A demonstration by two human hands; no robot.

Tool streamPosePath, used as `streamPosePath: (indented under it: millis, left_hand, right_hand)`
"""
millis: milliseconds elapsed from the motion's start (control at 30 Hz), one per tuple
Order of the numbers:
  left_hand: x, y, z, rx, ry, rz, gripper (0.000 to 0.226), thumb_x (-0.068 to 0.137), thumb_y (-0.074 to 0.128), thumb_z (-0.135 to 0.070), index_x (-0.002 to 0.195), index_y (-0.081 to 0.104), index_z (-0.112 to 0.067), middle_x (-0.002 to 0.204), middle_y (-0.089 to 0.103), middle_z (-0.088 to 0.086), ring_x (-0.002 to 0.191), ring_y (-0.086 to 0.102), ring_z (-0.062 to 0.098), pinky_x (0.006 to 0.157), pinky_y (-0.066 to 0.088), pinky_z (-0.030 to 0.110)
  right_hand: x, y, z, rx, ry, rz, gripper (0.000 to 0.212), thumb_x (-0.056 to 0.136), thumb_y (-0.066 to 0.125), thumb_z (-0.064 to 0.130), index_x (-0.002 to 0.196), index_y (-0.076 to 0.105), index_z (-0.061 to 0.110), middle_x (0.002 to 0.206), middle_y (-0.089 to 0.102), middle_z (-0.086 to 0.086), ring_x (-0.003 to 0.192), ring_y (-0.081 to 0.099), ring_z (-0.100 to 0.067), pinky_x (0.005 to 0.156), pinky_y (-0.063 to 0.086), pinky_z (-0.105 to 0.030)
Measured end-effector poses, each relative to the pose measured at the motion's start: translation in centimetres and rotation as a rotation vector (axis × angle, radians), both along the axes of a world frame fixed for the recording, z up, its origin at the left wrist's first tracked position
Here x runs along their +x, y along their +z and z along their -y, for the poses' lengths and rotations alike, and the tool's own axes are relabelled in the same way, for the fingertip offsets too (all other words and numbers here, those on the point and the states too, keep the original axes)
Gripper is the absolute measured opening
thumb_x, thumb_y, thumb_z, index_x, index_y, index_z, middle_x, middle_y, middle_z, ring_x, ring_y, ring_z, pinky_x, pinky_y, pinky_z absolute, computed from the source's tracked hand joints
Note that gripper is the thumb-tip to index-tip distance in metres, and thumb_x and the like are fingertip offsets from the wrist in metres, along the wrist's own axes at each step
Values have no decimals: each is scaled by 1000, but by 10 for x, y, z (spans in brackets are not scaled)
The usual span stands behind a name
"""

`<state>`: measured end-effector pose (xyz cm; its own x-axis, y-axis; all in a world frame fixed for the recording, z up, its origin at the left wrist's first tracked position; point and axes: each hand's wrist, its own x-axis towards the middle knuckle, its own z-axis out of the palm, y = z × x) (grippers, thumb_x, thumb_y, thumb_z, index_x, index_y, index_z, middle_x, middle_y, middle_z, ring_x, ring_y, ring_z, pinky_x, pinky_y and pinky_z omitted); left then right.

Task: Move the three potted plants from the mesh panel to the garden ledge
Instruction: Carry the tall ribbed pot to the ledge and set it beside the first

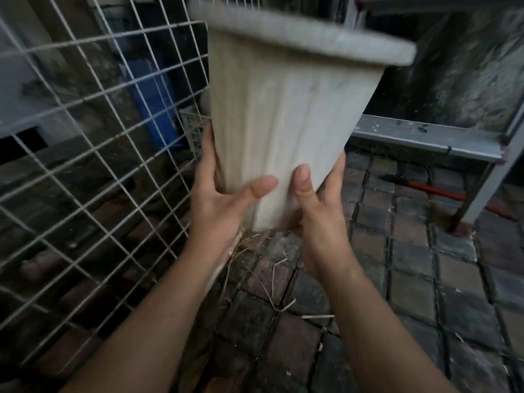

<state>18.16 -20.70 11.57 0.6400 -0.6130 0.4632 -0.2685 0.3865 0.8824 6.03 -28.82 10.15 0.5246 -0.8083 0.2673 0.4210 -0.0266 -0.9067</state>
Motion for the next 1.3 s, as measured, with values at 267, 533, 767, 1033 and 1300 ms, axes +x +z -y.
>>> streamPosePath:
  millis: [267,533,767,1033,1300]
  left_hand:
    - [-11,214,-17,-3,6,47,112,82,85,-36,166,11,-41,164,44,-12,145,54,14,110,55,41]
    - [-41,503,-41,11,-21,-12,112,71,87,-28,161,24,-51,159,51,-14,140,58,12,99,61,36]
    - [-60,743,-107,63,-50,28,111,75,90,-33,162,23,-49,165,45,-10,149,50,15,113,53,49]
    - [-82,841,-185,-24,105,124,112,73,92,-34,163,26,-44,168,41,-11,152,45,15,118,46,52]
    - [-138,856,-275,-63,573,80,110,66,94,-51,156,31,-59,166,42,-15,149,49,17,115,49,55]
  right_hand:
    - [-15,220,5,-68,94,-25,102,79,82,59,154,13,66,160,37,8,146,45,-24,112,46,-61]
    - [-54,517,-18,-61,17,-86,101,78,85,45,157,24,57,157,46,7,142,52,-15,112,50,-52]
    - [-79,759,-87,-45,-37,-38,93,92,78,26,164,21,37,161,46,6,142,52,-11,113,50,-42]
    - [-88,855,-150,-121,78,26,97,79,81,60,158,24,56,157,46,19,140,52,-3,112,51,-44]
    - [-91,878,-200,-272,439,29,91,87,78,42,160,23,52,159,45,20,135,56,1,96,57,-20]
